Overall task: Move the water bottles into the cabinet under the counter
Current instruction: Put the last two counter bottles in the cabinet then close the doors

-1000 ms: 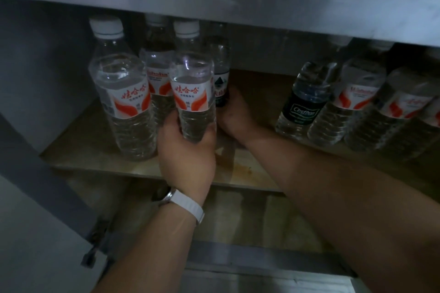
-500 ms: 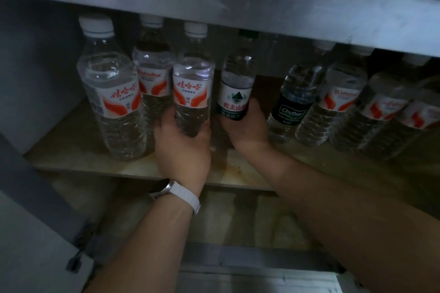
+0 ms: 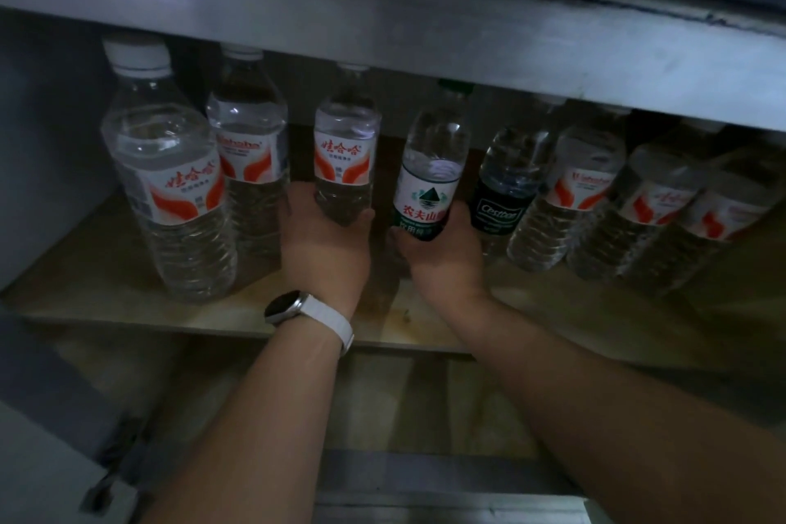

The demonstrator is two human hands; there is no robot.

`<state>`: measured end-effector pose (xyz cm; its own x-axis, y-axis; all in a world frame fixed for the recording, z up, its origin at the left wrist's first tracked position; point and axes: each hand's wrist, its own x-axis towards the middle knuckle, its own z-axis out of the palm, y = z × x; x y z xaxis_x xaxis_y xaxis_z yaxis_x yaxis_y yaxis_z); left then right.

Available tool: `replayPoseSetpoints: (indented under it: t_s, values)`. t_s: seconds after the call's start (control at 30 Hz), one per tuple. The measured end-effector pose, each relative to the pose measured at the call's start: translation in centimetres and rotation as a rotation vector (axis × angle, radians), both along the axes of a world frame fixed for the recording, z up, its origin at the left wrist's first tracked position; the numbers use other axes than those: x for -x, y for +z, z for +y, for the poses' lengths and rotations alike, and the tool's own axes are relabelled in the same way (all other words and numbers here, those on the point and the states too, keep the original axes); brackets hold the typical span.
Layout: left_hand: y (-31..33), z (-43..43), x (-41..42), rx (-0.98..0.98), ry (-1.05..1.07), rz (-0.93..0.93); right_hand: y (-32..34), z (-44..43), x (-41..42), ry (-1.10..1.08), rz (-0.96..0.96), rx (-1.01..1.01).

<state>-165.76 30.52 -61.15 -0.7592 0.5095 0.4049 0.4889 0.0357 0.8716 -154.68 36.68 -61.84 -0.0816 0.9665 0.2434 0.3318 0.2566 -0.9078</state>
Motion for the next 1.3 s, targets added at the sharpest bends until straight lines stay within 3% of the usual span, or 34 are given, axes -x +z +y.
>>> replayPoseSetpoints:
  t_s: [0.47, 0.8, 1.07, 1.3]
  values:
    - [-0.9, 0.8, 0.3, 0.010, -0.029, -0.007, 0.5, 0.7, 0.8, -0.010, -0.120, 0.032]
    - [-0.3, -3.8, -0.9, 0.067, -0.086, 0.152, 1.1, -3.0, -1.6, 0.117, 0.012, 0.048]
    - [-0.2, -9.0, 1.7, -0.005, 0.078, 0.486, 2.0, -7.3, 0.6, 0.215, -0.097, 0.017]
    - [0.1, -11.9, 4.6, 0.068, 0.207, 0.214, 2.7, -8.9, 5.5, 0.390, -0.183, 0.034]
